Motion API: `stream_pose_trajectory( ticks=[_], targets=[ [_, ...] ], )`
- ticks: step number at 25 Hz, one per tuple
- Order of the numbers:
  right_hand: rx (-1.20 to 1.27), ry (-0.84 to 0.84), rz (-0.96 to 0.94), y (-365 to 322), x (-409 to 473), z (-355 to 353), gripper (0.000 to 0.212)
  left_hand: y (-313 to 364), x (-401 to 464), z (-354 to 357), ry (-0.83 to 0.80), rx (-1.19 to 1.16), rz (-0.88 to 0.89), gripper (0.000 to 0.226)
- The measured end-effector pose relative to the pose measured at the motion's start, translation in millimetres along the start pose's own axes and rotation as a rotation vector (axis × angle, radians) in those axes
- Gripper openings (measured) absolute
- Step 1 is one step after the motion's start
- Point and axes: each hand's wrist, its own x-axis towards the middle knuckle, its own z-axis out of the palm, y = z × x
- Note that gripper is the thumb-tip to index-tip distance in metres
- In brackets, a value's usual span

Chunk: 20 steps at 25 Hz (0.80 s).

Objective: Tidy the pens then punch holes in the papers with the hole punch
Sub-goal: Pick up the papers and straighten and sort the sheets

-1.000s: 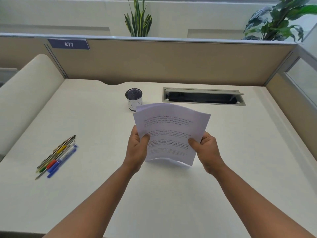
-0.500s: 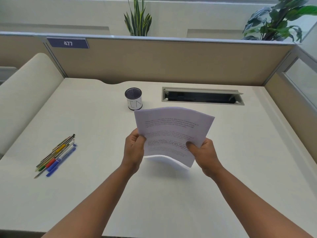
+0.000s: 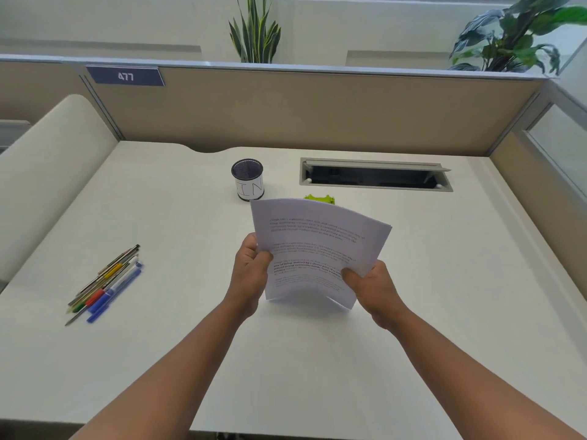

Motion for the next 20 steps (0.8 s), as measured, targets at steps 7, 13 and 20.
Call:
stream_pose_trajectory(
  ticks=[7, 13, 20],
  targets=[
    [-0.027, 0.014, -0.004, 1.2, 2.8, 3.0, 0.036, -5.2, 2.6, 2.7, 0.033, 0.067, -0.012, 0.036],
    [-0.023, 0.017, 0.022, 5.3, 2.8, 3.8, 0.034, -16.2, 0.6, 2.1, 0.052, 0.089, -0.03, 0.03],
    [0.012, 0.013, 0.044, 10.0, 0.9, 4.4, 0.034, -22.8, 2.0, 1.5, 0.07, 0.115, -0.042, 0.026]
  ],
)
